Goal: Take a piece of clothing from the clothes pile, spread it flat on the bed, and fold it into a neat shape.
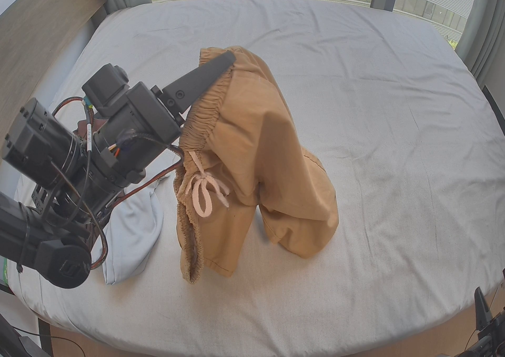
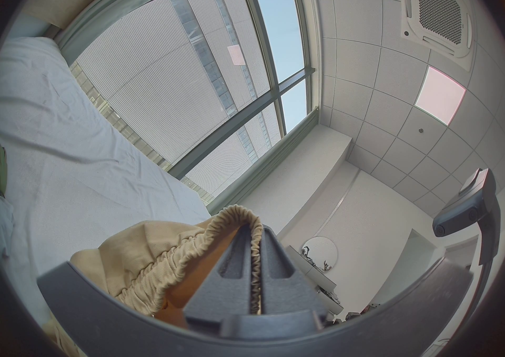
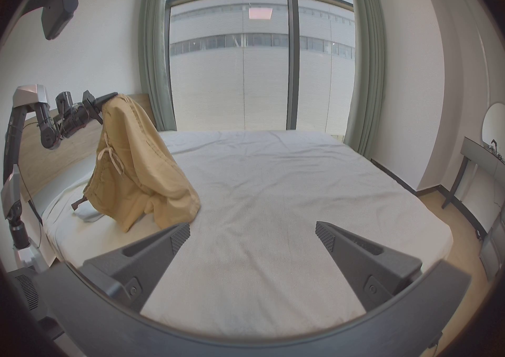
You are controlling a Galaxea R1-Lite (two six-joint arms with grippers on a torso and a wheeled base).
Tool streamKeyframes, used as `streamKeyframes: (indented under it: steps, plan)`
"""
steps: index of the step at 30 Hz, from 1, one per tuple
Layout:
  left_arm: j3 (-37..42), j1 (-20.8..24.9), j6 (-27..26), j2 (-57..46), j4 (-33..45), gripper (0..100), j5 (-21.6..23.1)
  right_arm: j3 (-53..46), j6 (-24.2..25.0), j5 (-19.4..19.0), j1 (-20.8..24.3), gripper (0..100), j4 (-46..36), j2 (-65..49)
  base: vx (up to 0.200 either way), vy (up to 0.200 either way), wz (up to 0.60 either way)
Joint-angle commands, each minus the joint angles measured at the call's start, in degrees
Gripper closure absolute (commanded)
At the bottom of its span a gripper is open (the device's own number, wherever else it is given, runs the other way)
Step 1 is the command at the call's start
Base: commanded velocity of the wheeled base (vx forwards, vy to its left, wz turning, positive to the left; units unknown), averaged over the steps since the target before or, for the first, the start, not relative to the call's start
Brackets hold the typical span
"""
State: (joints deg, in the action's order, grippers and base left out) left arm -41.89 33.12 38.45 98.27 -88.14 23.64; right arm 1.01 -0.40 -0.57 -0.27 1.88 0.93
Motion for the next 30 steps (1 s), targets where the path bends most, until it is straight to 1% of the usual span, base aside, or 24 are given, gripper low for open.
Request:
streamKeyframes:
  steps: [1,2,5,8,9,10,11,12,13,15,17,20,25,26,30]
  plan:
    - [0.1,-0.5,0.0,0.3,0.0,100,0.1,0.7,-0.3,-0.3,0.0,0,4.5,-0.9,0.0,0.0,0.0]
    - [0.0,-0.5,0.0,0.3,0.0,100,0.0,2.6,-0.3,-0.5,-0.3,0,6.5,-0.7,0.0,0.0,0.0]
    - [0.0,-0.6,0.0,0.2,-0.1,100,0.1,5.9,-0.3,-1.0,0.0,0,6.3,3.6,0.0,0.0,0.0]
    - [0.1,-0.6,0.0,0.1,-0.1,100,0.1,7.3,-0.3,-3.1,1.0,0,6.2,6.7,0.0,0.0,0.0]
    - [0.1,-0.7,0.0,0.1,-0.1,100,0.1,7.8,-0.2,-4.5,1.7,0,6.2,8.4,0.0,0.0,0.0]
    - [0.1,-0.7,0.0,0.1,0.0,100,0.1,7.8,-0.1,-4.7,1.8,0,6.2,8.7,0.0,0.0,0.0]
    - [0.1,-1.0,0.0,0.2,0.0,100,0.1,8.7,1.2,-8.7,3.1,0,6.3,11.5,0.0,0.0,0.0]
    - [0.1,-1.3,0.0,0.1,0.0,100,0.1,9.6,2.6,-11.4,3.8,0,6.2,12.9,0.0,0.0,0.0]
    - [0.0,-1.7,0.0,0.1,-0.1,100,0.1,11.1,4.8,-14.8,4.4,0,6.1,15.5,0.0,0.0,0.0]
    - [0.0,-1.7,0.0,0.1,-0.1,100,0.1,14.1,8.9,-19.4,4.6,0,6.6,21.5,0.0,0.0,0.0]
    - [0.0,-1.8,-0.1,0.1,-0.1,100,0.1,16.7,10.7,-21.2,4.8,0,6.8,25.5,0.0,0.0,0.0]
    - [-0.7,-2.4,0.0,0.2,-0.1,100,0.1,20.6,10.9,-22.8,5.7,0,6.9,31.9,0.0,0.0,0.0]
    - [-0.7,-2.8,0.0,0.3,-0.1,100,0.2,25.5,11.1,-22.7,10.8,0,11.3,42.8,0.0,0.0,0.0]
    - [-0.8,-2.8,-0.1,0.5,-0.1,100,0.1,26.3,11.9,-22.5,12.8,0,14.6,47.2,0.0,0.0,0.0]
    - [-1.5,-3.0,0.0,0.6,-0.1,100,0.2,26.0,14.6,-21.9,14.1,0,23.7,56.5,0.0,0.0,0.0]
